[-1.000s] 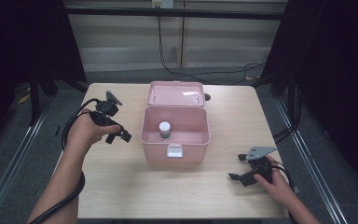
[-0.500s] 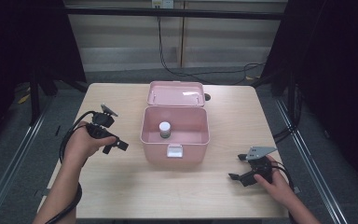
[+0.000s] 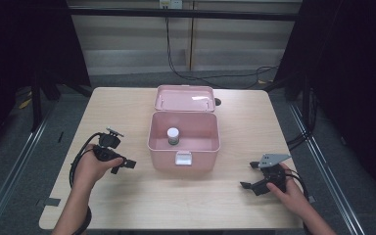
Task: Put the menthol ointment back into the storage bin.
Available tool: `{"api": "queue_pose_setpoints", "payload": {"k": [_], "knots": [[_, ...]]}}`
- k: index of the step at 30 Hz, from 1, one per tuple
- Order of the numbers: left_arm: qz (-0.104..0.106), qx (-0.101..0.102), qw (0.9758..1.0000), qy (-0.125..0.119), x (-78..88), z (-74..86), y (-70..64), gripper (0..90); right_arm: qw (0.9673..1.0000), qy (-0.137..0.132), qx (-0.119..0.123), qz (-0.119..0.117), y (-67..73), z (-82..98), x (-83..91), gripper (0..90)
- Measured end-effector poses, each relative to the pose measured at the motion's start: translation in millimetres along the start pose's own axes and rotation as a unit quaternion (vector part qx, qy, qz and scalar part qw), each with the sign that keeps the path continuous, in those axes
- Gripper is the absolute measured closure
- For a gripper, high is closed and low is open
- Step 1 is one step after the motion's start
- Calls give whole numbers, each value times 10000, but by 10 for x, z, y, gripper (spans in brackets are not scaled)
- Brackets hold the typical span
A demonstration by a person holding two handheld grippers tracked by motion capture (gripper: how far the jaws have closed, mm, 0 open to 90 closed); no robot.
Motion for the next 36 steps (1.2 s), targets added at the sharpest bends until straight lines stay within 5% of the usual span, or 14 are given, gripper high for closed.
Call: {"api": "queue_pose_setpoints", "payload": {"k": [20, 36], "knots": [[-84, -157, 9992, -352, -252, 281, 58, 218, 10000, 2, -8, 1, 1, 0, 0, 105], [-287, -636, 9939, -857, -303, 360, 48, 154, 10000, -1, 0, 1, 0, 0, 0, 105]]}}
Point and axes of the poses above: each handheld gripper's, and its own axes: x roughly backward along the jaws, z roughly out of its underside, y roughly to its left, the point moved 5 cm from there along -x, roughly forward along the jaws, and after that the axes turned 1 degree about -x, right-handed, at the moved point
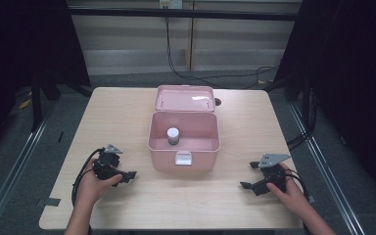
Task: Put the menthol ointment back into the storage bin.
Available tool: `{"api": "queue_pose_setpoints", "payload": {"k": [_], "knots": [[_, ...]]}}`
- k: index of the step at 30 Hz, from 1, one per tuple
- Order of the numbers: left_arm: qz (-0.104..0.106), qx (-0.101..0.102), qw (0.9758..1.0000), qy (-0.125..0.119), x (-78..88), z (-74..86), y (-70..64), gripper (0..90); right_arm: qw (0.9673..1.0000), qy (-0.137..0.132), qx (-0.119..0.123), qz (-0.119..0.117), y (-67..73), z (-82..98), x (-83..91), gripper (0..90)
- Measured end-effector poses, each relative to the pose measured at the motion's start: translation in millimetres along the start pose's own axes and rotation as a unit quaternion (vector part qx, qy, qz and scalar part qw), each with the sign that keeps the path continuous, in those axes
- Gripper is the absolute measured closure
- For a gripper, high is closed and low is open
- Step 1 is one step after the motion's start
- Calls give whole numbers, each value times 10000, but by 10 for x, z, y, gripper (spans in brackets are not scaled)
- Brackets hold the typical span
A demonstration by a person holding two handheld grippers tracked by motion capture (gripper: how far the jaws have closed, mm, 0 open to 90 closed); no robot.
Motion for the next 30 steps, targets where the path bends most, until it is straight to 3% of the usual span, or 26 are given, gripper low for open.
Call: {"api": "queue_pose_setpoints", "payload": {"k": [3, 18, 30], "knots": [[-1, -23, 10000, -54, -7, 11, -15, 143, 10000, 0, -1, 0, 0, 0, 0, 105], [-71, -547, 9980, -299, -75, 84, -78, 0, 10000, 0, 1, 0, 0, 0, 0, 105], [-83, -516, 9962, -691, -82, 131, -76, 0, 10000, 5, -12, -2, 1, 1, 1, 105]]}}
Point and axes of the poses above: each handheld gripper's, and its own axes: x roughly backward along the jaws, z roughly out of its underside, y roughly to its left, the point moved 5 cm from there along -x, roughly forward along the jaws, and after that the axes turned 1 degree about -x, right-handed, at the moved point
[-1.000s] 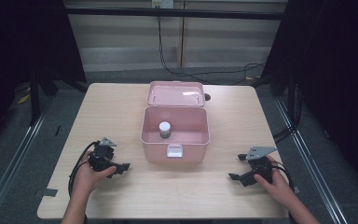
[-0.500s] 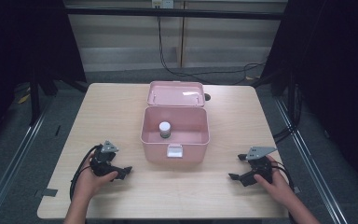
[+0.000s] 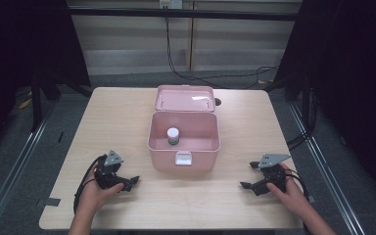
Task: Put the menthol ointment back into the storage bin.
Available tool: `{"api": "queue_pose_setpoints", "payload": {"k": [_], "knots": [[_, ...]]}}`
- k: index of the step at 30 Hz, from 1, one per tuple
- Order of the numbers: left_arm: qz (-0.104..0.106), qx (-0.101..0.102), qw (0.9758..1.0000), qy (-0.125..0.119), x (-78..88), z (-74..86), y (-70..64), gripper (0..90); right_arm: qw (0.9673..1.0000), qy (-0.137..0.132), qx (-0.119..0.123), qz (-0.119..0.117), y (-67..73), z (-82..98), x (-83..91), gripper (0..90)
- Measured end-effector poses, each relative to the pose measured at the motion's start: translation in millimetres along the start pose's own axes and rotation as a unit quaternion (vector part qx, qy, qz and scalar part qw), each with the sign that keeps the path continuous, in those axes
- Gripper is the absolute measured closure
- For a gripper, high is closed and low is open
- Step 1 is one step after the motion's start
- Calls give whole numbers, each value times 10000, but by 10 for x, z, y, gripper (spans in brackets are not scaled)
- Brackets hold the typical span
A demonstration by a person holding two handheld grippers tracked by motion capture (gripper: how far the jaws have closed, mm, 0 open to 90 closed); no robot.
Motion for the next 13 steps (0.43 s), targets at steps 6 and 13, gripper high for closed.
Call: {"api": "queue_pose_setpoints", "payload": {"k": [6, 13], "knots": [[-24, -1, 10000, -3, 0, 0, 0, 0, 10000, -1, 3, 0, 0, 0, 0, 105], [-17, 0, 10000, -11, -1, 0, -1, 0, 10000, -1, 5, -2, 0, 0, 0, 105]]}}
Point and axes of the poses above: each handheld gripper's, and its own axes: x roughly backward along the jaws, z roughly out of its underside, y roughly to its left, the point moved 5 cm from there along -x, roughly forward along the jaws, and after that the axes turned 1 degree about -x, right-handed, at the moved point
